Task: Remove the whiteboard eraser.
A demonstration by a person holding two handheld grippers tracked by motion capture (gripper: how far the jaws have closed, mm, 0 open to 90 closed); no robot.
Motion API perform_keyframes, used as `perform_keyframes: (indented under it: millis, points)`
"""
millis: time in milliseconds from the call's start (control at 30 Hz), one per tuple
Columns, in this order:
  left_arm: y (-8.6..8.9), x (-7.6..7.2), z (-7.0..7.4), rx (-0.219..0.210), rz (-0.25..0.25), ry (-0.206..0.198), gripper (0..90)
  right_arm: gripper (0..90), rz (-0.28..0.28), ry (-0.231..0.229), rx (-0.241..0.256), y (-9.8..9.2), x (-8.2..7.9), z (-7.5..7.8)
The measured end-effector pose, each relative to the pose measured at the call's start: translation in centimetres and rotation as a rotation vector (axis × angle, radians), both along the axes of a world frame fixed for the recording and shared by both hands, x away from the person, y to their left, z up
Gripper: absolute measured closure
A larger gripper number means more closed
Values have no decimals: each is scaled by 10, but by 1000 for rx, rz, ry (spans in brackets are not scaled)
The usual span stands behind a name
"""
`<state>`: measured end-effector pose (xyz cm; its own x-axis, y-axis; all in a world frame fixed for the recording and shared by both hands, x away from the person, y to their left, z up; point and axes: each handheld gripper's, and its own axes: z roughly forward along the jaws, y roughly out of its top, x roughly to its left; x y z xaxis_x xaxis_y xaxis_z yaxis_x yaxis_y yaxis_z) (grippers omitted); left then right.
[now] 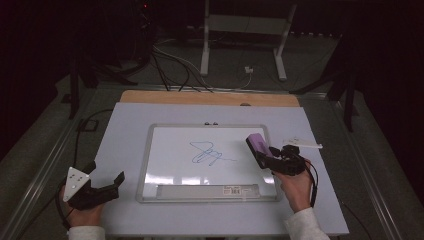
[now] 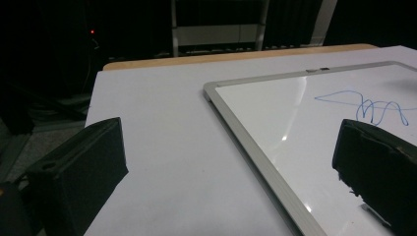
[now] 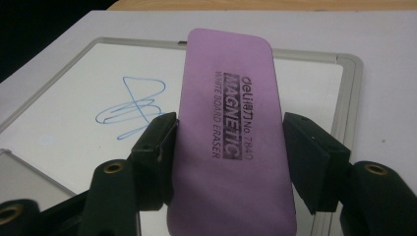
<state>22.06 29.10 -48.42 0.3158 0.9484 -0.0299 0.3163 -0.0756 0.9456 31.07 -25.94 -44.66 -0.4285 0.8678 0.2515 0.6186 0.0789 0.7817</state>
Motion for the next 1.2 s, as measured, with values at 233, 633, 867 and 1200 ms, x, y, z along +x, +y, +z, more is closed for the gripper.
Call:
perform_keyframes:
  millis: [233, 633, 867, 1200]
  points:
    - [0, 0, -1, 0, 0, -5, 7, 408, 4, -4, 1, 4, 4, 2]
    - [0, 0, 3, 1, 15, 20, 7, 409, 25, -11, -2, 16, 13, 1]
    - [1, 0, 4, 12, 37, 25, 7, 409, 37, -16, -4, 23, 17, 2]
    - [2, -1, 2, -2, 38, 20, 7, 409, 45, -22, -12, 29, 24, 3]
